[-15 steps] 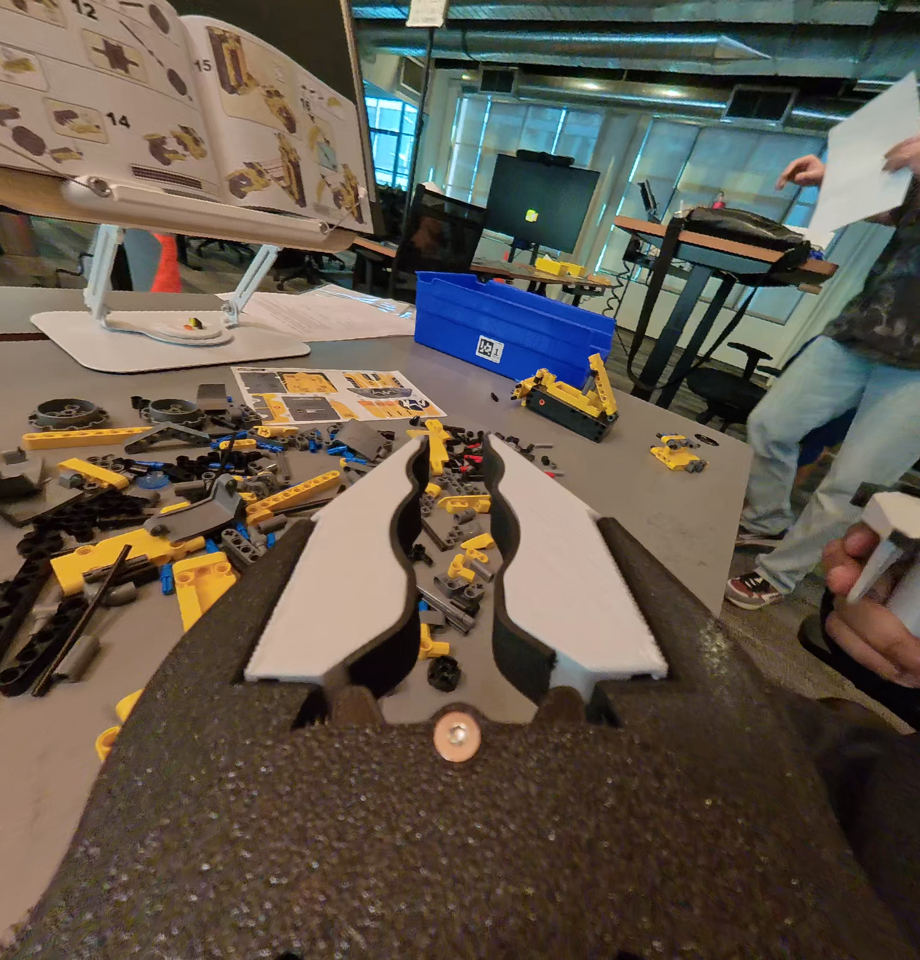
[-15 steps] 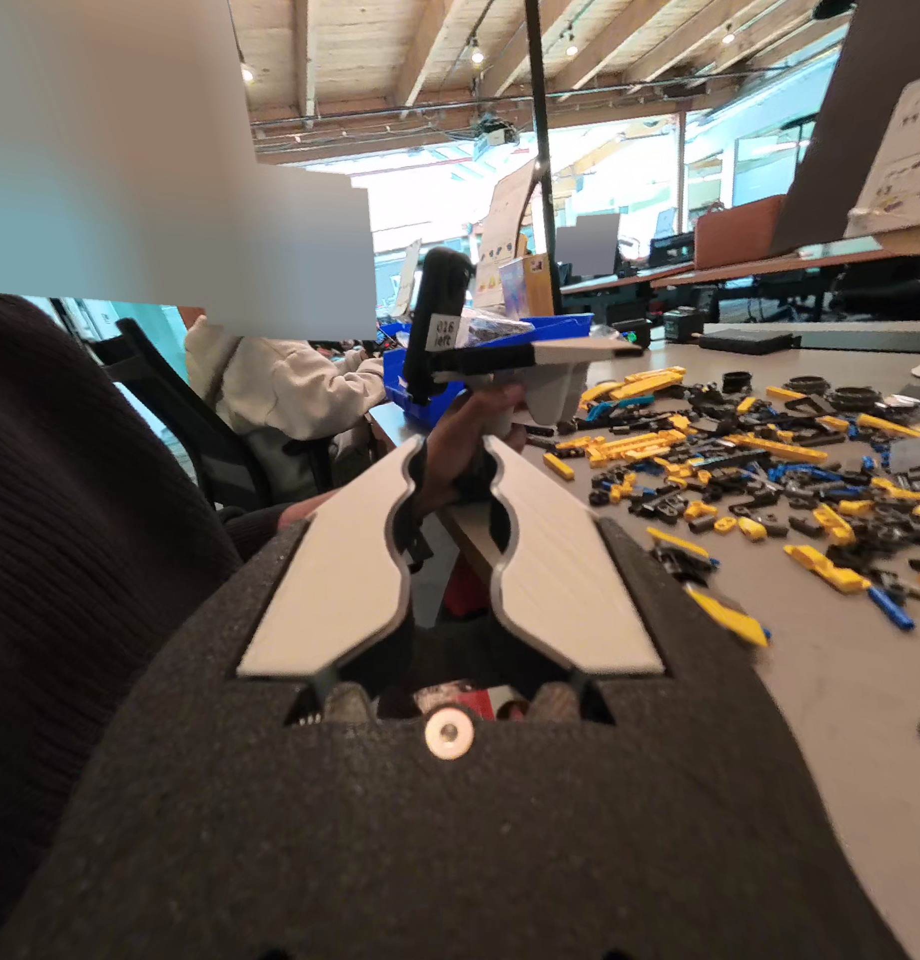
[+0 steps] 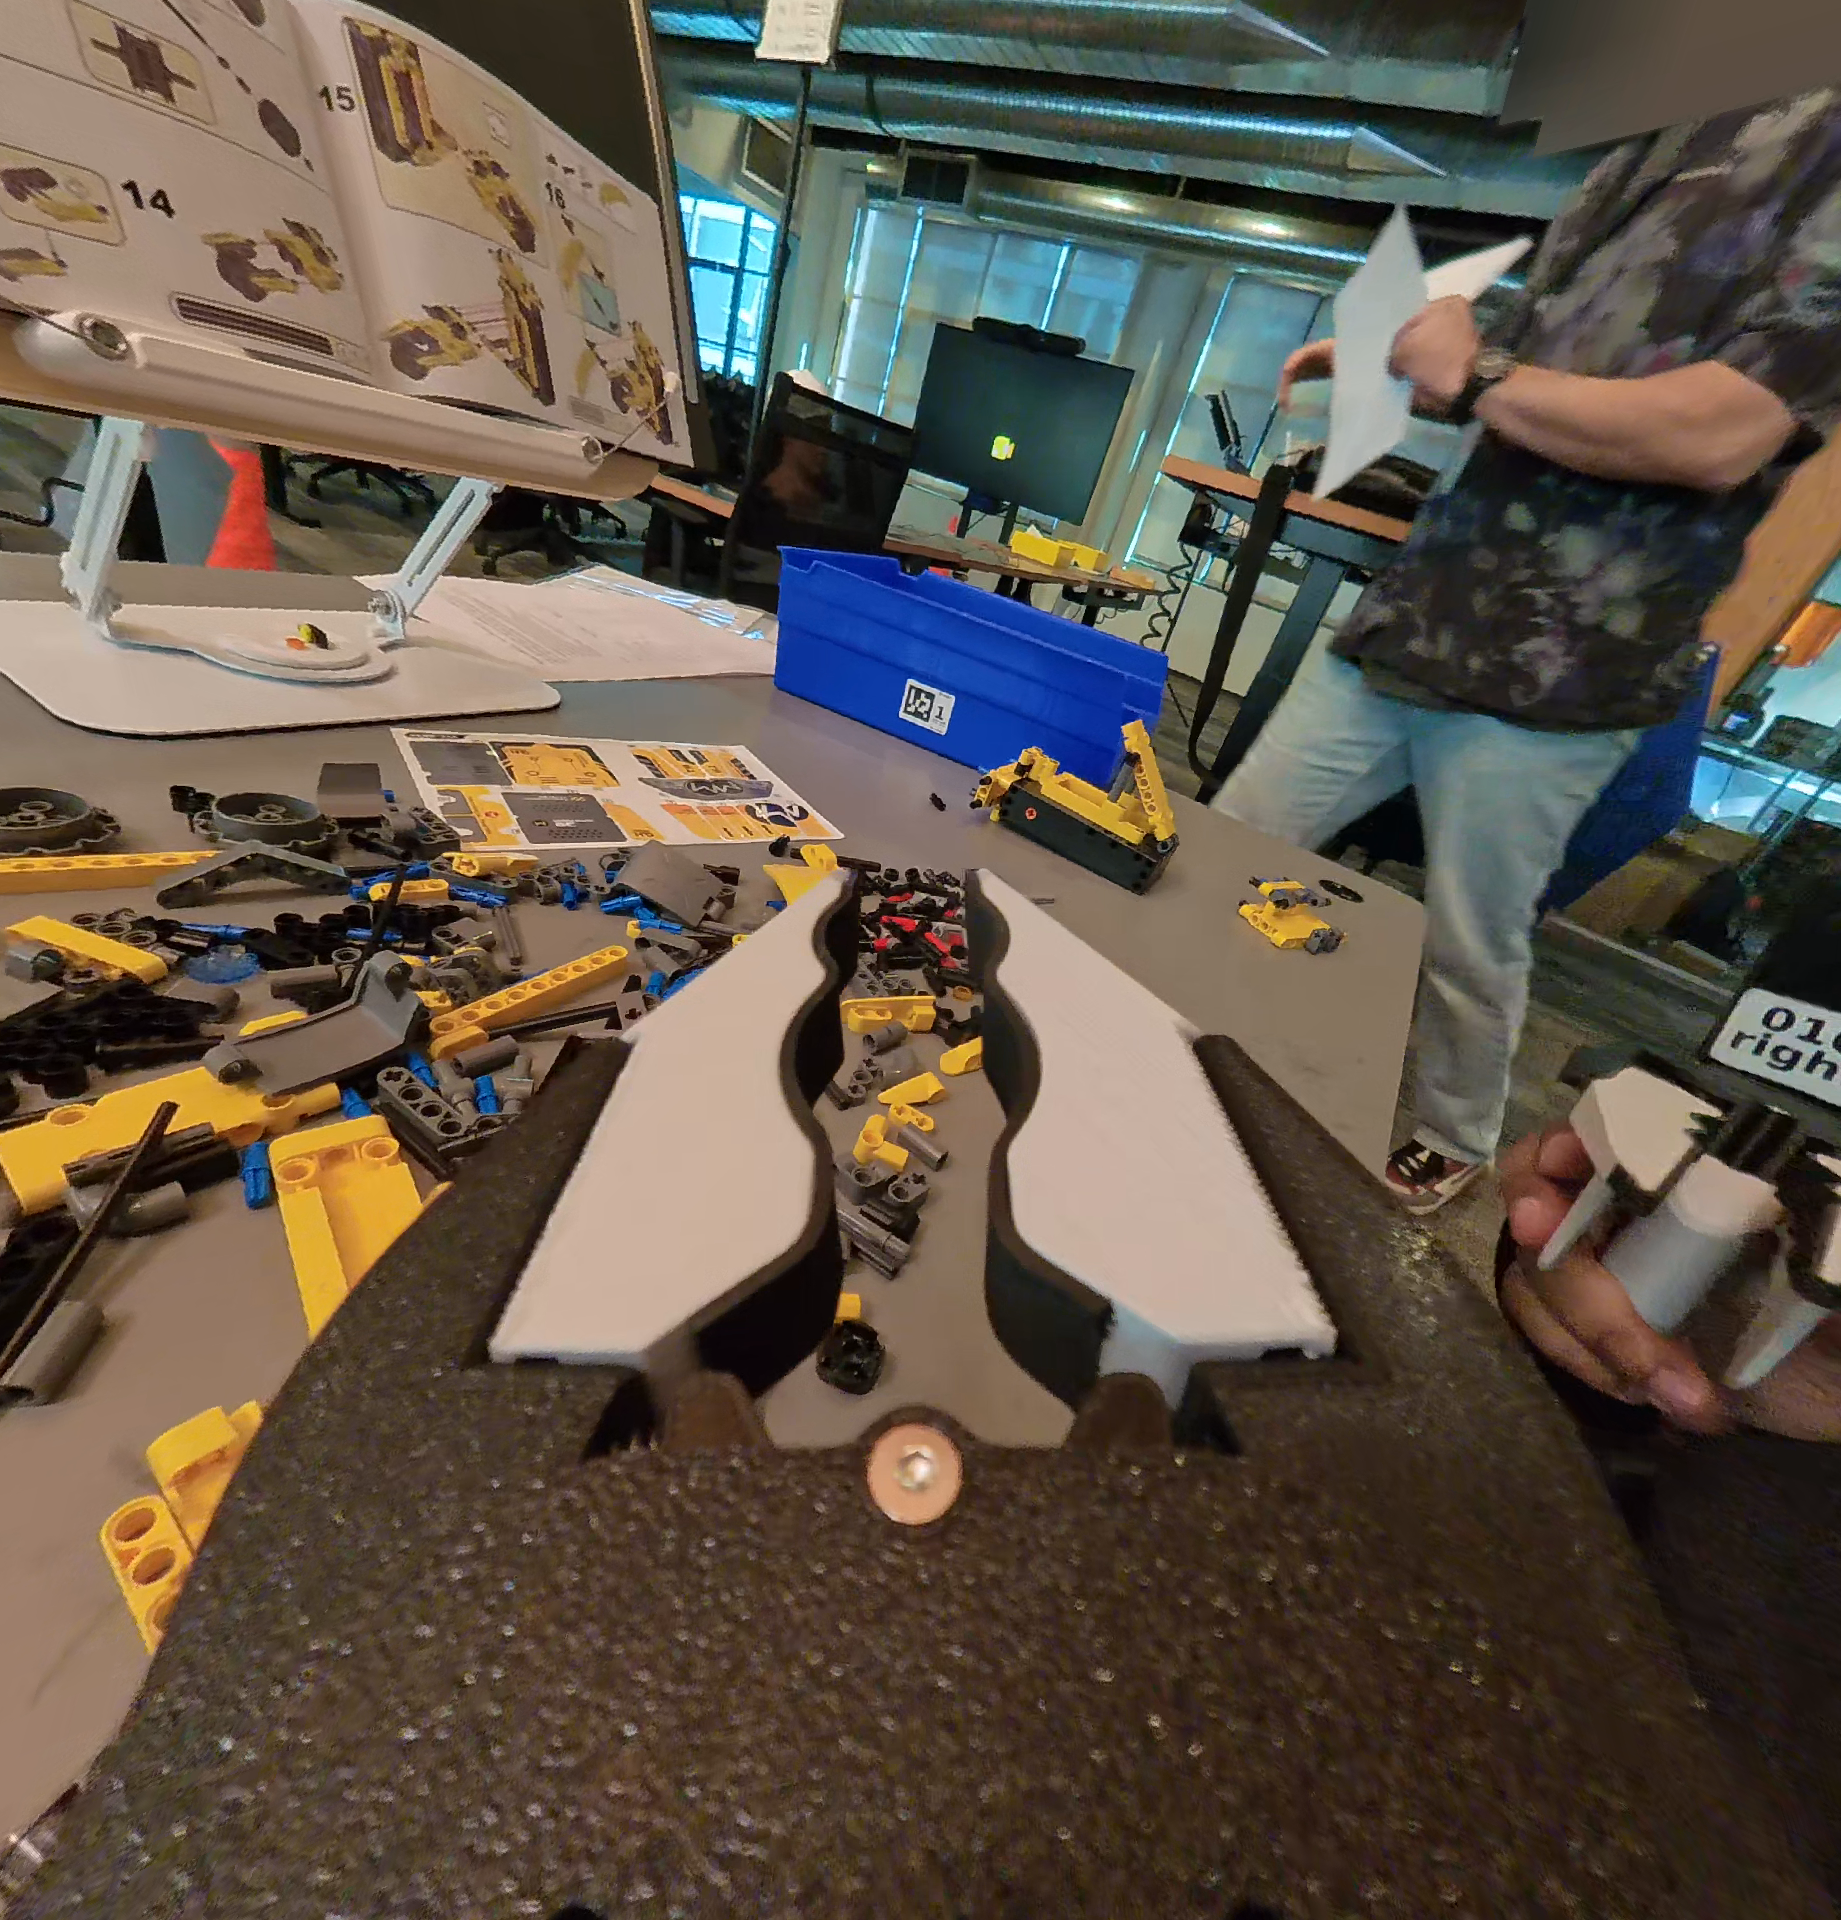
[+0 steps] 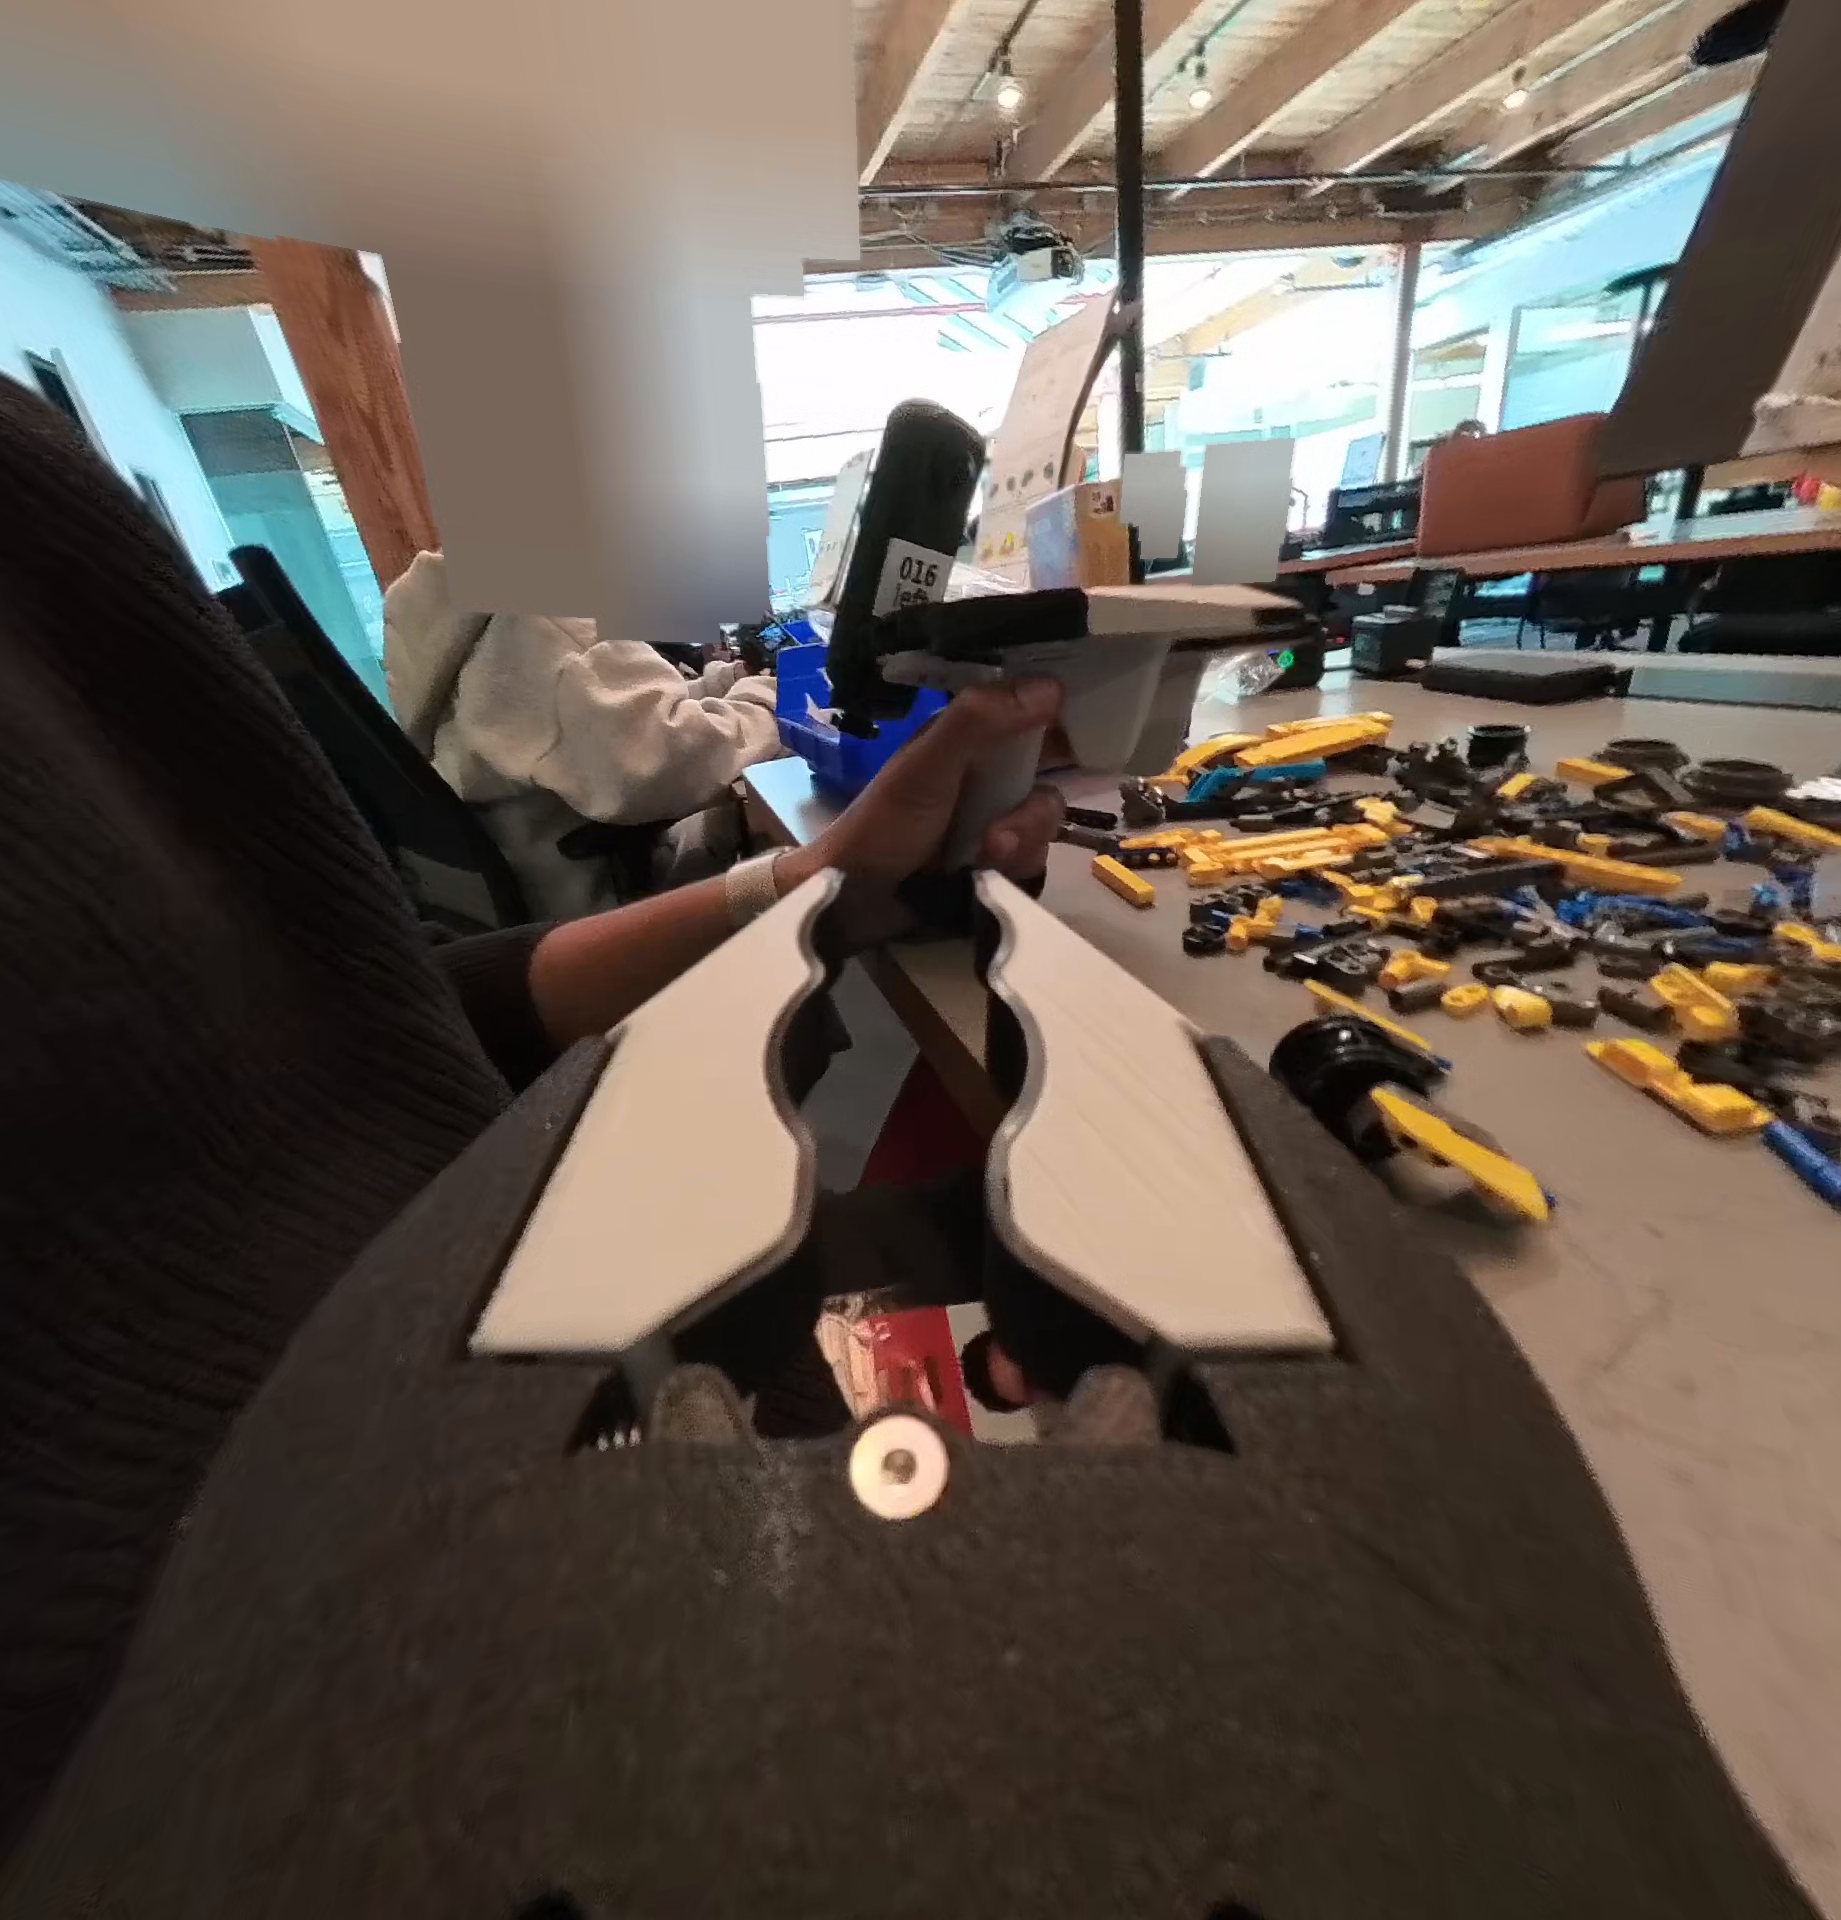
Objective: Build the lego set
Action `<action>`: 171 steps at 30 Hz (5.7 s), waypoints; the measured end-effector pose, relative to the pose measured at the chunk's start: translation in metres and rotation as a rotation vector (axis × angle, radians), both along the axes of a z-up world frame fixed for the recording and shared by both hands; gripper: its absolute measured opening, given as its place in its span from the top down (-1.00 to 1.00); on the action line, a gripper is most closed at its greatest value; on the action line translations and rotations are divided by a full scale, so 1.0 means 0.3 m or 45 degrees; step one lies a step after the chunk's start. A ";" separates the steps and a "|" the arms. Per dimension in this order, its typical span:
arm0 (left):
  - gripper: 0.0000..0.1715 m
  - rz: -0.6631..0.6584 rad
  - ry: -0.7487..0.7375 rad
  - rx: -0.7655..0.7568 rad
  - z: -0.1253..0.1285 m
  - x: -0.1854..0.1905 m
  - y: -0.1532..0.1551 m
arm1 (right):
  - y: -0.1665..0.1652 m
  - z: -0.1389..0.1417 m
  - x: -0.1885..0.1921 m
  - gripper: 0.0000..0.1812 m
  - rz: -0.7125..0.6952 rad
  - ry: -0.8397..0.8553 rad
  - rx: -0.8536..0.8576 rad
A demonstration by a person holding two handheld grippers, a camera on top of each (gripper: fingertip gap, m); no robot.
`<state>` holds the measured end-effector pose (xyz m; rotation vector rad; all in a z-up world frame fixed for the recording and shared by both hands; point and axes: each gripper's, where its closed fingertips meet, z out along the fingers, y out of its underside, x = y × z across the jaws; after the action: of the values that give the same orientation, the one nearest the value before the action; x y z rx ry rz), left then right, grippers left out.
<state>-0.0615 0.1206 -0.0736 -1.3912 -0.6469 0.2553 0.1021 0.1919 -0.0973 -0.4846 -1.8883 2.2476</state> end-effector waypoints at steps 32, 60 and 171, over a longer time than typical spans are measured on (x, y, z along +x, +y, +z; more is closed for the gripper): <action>0.77 0.035 0.005 0.001 0.001 -0.006 -0.004 | 0.863 -0.256 -0.357 0.70 -0.959 -0.480 0.729; 0.77 0.038 0.006 0.026 0.007 -0.005 -0.011 | 0.863 -0.254 -0.433 0.24 -1.256 -0.487 0.892; 0.76 -0.318 -0.169 0.003 -0.021 0.159 0.144 | 0.349 -0.059 -0.244 0.44 -0.343 -0.256 0.598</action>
<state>-0.0137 0.1637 -0.0801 -1.4793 -0.5748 -0.0365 0.0290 0.2966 -0.1150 -0.8450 -2.1989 1.5706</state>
